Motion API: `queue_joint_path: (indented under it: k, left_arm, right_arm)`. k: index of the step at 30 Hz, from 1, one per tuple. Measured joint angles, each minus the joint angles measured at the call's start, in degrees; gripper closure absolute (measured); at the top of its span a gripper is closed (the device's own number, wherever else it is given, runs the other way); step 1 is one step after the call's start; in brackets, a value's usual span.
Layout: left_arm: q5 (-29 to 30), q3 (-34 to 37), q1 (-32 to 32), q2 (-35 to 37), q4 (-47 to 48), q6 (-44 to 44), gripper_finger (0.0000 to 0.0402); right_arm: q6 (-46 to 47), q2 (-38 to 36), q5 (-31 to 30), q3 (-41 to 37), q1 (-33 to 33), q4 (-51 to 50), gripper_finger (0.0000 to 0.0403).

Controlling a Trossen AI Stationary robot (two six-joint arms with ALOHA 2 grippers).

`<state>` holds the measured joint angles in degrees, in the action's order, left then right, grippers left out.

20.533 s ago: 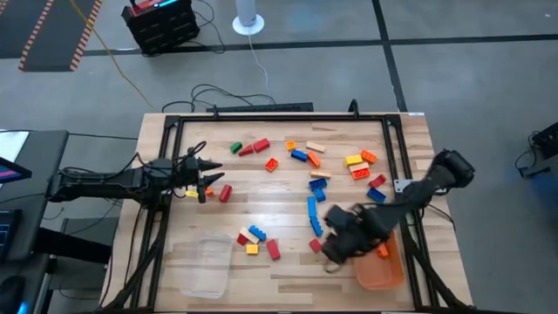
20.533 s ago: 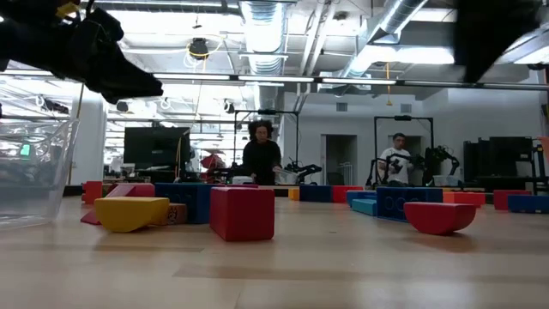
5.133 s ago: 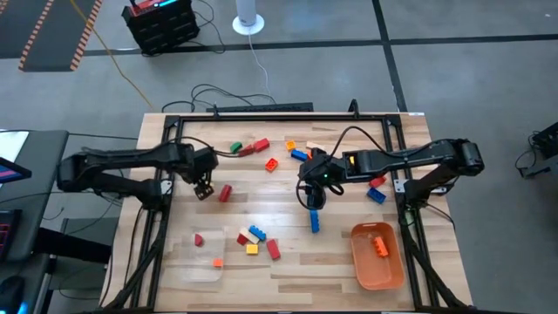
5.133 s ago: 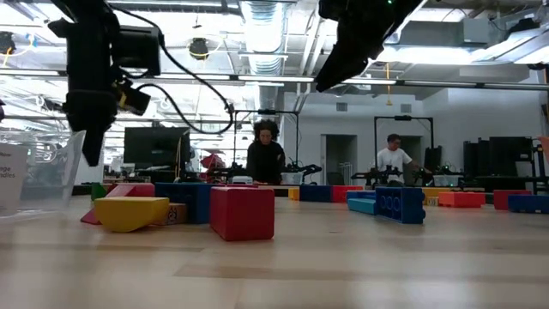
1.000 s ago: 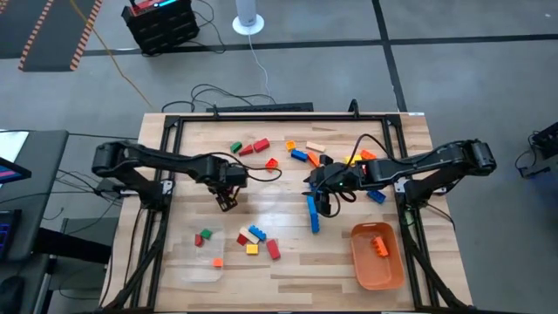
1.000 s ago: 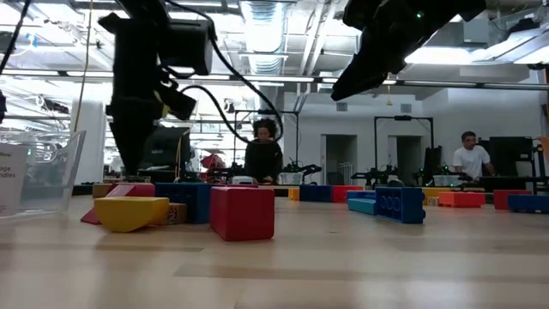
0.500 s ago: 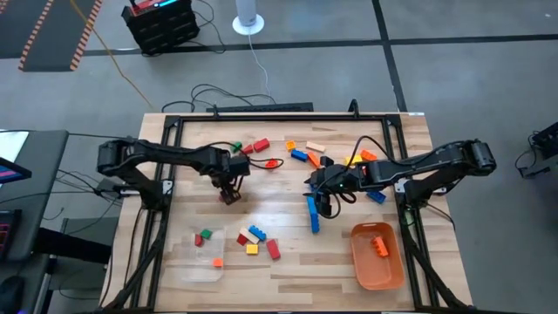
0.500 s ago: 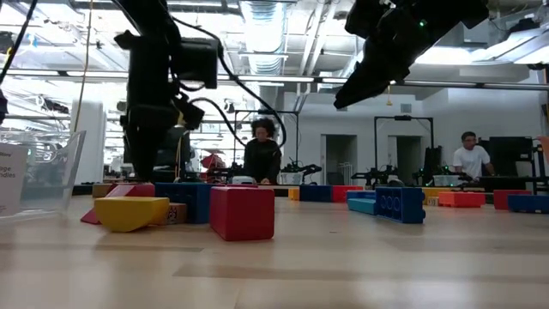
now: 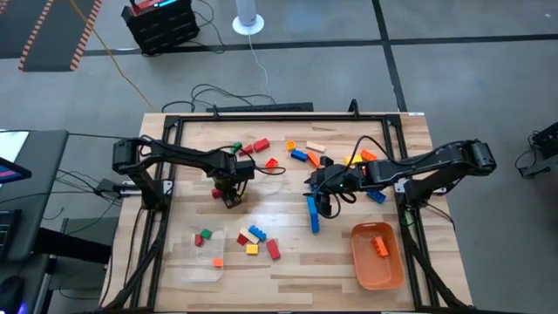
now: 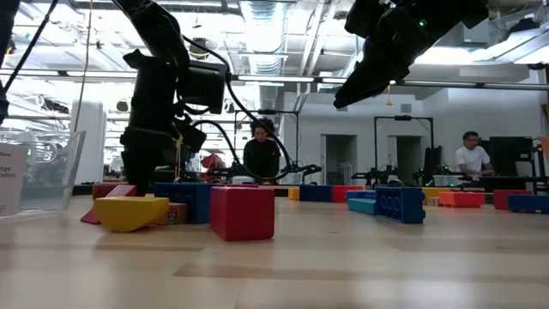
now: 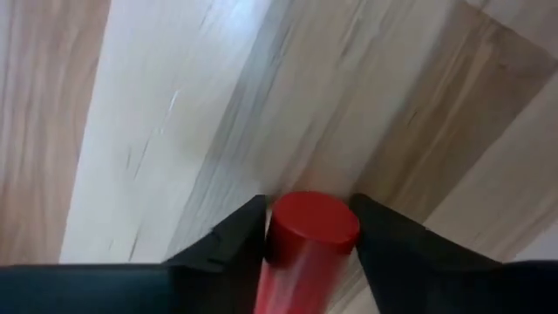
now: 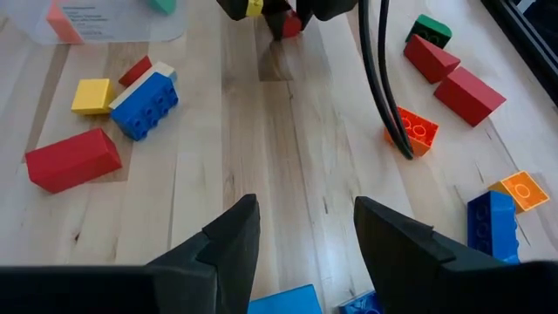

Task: Sort blocks by size
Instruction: Put the large red block into the orange bin

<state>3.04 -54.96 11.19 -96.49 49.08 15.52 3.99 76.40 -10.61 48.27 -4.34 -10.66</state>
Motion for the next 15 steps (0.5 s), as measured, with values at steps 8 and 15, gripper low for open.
queue_joint_path:
  k: [8,15]
  left_arm:
    - [0.09,0.00,-0.17,0.38,-0.37,-3.06,0.0283]
    - [3.58,-2.62,-1.17,9.59,-7.03,-7.06,0.0283]
  right_arm:
    - [0.00,0.00,0.00,0.00,0.00,0.00,0.0186]
    - [0.04,-1.76,-1.68,0.01,-0.09,-1.39,0.0186]
